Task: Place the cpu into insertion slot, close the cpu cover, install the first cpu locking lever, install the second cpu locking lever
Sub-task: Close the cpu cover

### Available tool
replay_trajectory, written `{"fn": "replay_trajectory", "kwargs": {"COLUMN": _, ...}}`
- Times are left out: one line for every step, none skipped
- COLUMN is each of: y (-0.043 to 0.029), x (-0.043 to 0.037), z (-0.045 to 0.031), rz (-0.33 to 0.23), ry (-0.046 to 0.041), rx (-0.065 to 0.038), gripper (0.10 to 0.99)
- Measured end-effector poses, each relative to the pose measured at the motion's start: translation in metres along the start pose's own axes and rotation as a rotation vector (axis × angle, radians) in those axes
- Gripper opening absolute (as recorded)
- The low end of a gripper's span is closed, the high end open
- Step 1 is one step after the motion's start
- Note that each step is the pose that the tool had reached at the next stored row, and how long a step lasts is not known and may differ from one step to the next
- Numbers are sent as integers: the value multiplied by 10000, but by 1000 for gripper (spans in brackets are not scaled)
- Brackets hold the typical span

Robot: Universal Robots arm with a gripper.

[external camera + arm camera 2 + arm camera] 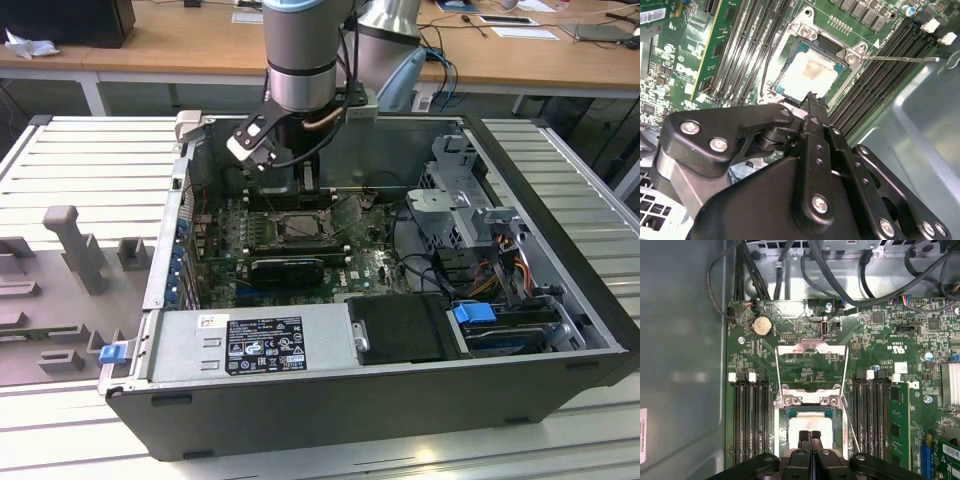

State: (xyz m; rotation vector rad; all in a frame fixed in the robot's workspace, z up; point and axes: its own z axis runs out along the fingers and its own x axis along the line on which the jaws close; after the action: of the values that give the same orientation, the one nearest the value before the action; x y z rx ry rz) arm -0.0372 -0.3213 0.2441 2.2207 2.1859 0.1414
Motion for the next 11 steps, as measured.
{"fn": "replay_trajectory", "kwargs": {"y": 89, "x": 1, "z": 7, "rz": 2, "ry": 2, "rx": 7, "gripper": 106}}
{"fn": "replay_trajectory", "kwargs": {"y": 123, "x": 1, "z": 9, "rz": -1, "ry": 23, "rx": 18, "gripper": 106}}
{"fn": "replay_trajectory", "kwargs": {"y": 168, "x": 2, "z": 13, "rz": -22, "ry": 102, "rx": 148, "gripper": 106}}
{"fn": "replay_trajectory", "kwargs": {"y": 197, "x": 3, "z": 16, "rz": -44, "ry": 113, "rx": 289, "gripper": 106}}
{"fn": "replay_trajectory", "kwargs": {"y": 240, "x": 3, "z": 19, "rz": -67, "ry": 112, "rx": 494, "gripper": 106}}
{"fn": "replay_trajectory", "kwargs": {"y": 289, "x": 3, "z": 22, "rz": -96, "ry": 111, "rx": 629, "gripper": 106}}
{"fn": "replay_trajectory", "kwargs": {"y": 292, "x": 6, "z": -16, "rz": -124, "ry": 114, "rx": 631, "gripper": 106}}
{"fn": "replay_trajectory", "kwargs": {"y": 296, "x": 8, "z": -59, "rz": -128, "ry": 114, "rx": 631, "gripper": 106}}
{"fn": "replay_trajectory", "kwargs": {"y": 299, "x": 10, "z": -99, "rz": -131, "ry": 114, "rx": 631, "gripper": 106}}
{"fn": "replay_trajectory", "kwargs": {"y": 300, "x": 10, "z": -103, "rz": -131, "ry": 117, "rx": 630, "gripper": 106}}
{"fn": "replay_trajectory", "kwargs": {"y": 314, "x": 10, "z": -105, "rz": -134, "ry": 114, "rx": 632, "gripper": 106}}
